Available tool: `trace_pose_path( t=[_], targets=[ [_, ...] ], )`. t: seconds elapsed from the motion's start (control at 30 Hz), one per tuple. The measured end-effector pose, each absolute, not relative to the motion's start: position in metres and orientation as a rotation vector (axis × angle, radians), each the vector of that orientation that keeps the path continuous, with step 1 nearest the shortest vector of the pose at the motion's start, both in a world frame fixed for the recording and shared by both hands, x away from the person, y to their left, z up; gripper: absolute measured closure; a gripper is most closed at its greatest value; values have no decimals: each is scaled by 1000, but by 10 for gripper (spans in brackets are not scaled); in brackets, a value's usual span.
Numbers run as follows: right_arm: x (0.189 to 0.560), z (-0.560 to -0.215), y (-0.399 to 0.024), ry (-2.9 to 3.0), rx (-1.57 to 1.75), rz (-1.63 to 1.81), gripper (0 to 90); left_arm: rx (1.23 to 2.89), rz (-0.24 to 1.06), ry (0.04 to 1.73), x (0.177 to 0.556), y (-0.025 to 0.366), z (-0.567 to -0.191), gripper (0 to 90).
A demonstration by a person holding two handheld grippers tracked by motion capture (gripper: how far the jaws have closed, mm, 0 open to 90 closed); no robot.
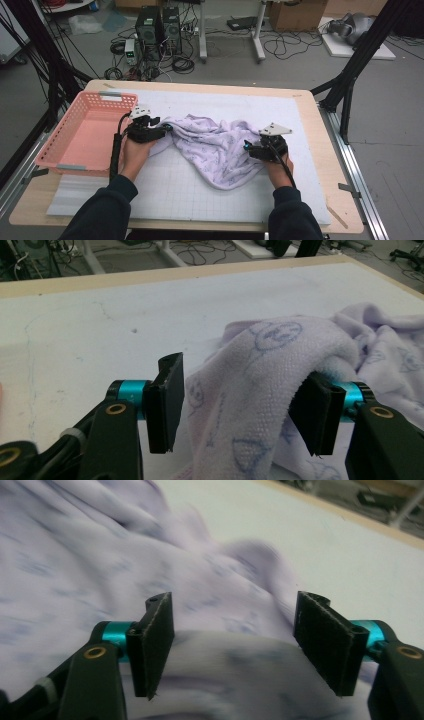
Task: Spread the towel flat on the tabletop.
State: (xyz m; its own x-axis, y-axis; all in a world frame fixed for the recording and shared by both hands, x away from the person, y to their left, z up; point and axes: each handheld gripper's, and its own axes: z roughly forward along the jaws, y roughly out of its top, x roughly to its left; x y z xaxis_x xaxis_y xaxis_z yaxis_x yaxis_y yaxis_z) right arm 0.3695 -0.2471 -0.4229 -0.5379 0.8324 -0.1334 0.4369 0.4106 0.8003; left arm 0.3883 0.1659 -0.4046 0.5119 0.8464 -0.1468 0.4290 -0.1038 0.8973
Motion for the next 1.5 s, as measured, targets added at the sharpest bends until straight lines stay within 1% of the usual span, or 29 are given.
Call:
trace_pose_path(
  t=[0.07, 0.1, 0.13, 0.17, 0.2, 0.27, 0.3, 0.33, 0.37, 0.47, 0.63, 0.73, 0.8, 0.83, 0.9, 0.93, 0.97, 1.03, 1.07, 1.1, 1.13, 1.17, 1.2, 1.23, 1.27, 1.3, 1.33, 1.4, 1.5],
  targets=[
    [379, -429, -253, 2168, 1115, 943, 314, 1721, 508, 1055, 381, 162, -401, 416],
    [382, -432, -255, 2180, 1137, 915, 338, 1729, 496, 1042, 378, 160, -400, 421],
    [384, -435, -258, 2201, 1148, 880, 410, 1734, 488, 1031, 374, 157, -399, 443],
    [386, -439, -260, 2233, 1175, 866, 451, 1742, 484, 1015, 370, 154, -398, 462],
    [387, -441, -263, 2237, 1218, 906, 514, 1749, 473, 1008, 368, 151, -398, 479],
    [387, -441, -265, 2264, 1227, 951, 730, 1752, 442, 974, 361, 144, -398, 507],
    [385, -441, -263, 2265, 1218, 941, 781, 1758, 427, 959, 357, 140, -399, 524],
    [384, -440, -261, 2271, 1205, 934, 802, 1766, 402, 948, 354, 135, -400, 529],
    [384, -440, -260, 2273, 1189, 914, 808, 1780, 371, 931, 351, 129, -403, 530],
    [384, -440, -260, 2253, 1207, 910, 807, 1827, 340, 913, 348, 117, -412, 512],
    [380, -439, -265, 2222, 1242, 882, 828, 1899, 345, 942, 352, 105, -428, 411],
    [378, -438, -269, 2233, 1266, 901, 829, 1995, 363, 932, 356, 93, -438, 346],
    [377, -439, -270, 2236, 1277, 922, 827, 2063, 402, 916, 356, 81, -444, 331],
    [377, -439, -271, 2238, 1276, 934, 823, 2079, 431, 912, 355, 76, -445, 304],
    [377, -439, -272, 2231, 1289, 941, 783, 2126, 492, 898, 351, 64, -446, 232],
    [377, -439, -272, 2220, 1298, 943, 715, 2152, 527, 890, 349, 57, -448, 199],
    [377, -440, -273, 2199, 1308, 943, 625, 2150, 569, 885, 344, 50, -448, 170],
    [377, -441, -274, 2159, 1343, 939, 528, 2141, 571, 882, 341, 47, -449, 218],
    [377, -442, -276, 2147, 1356, 943, 503, 2136, 575, 877, 340, 47, -449, 250],
    [377, -443, -278, 2140, 1365, 950, 498, 2138, 580, 861, 339, 46, -448, 314],
    [377, -444, -279, 2136, 1380, 965, 500, 2140, 589, 836, 338, 46, -448, 414],
    [376, -444, -279, 2138, 1383, 971, 510, 2165, 648, 799, 337, 47, -447, 585],
    [376, -444, -279, 2146, 1388, 979, 568, 2155, 627, 797, 339, 50, -447, 734],
    [376, -443, -279, 2169, 1383, 1001, 655, 2141, 598, 808, 341, 54, -446, 766],
    [375, -443, -279, 2185, 1376, 1009, 704, 2128, 562, 823, 345, 59, -445, 784],
    [374, -442, -278, 2198, 1364, 1006, 763, 2122, 549, 831, 347, 63, -444, 793],
    [373, -442, -276, 2214, 1362, 1013, 796, 2117, 557, 839, 350, 67, -443, 798],
    [369, -440, -276, 2251, 1369, 1032, 819, 2087, 587, 898, 358, 77, -440, 800],
    [361, -438, -276, 2321, 1374, 1089, 826, 2040, 625, 982, 373, 94, -434, 800]
  ],
)
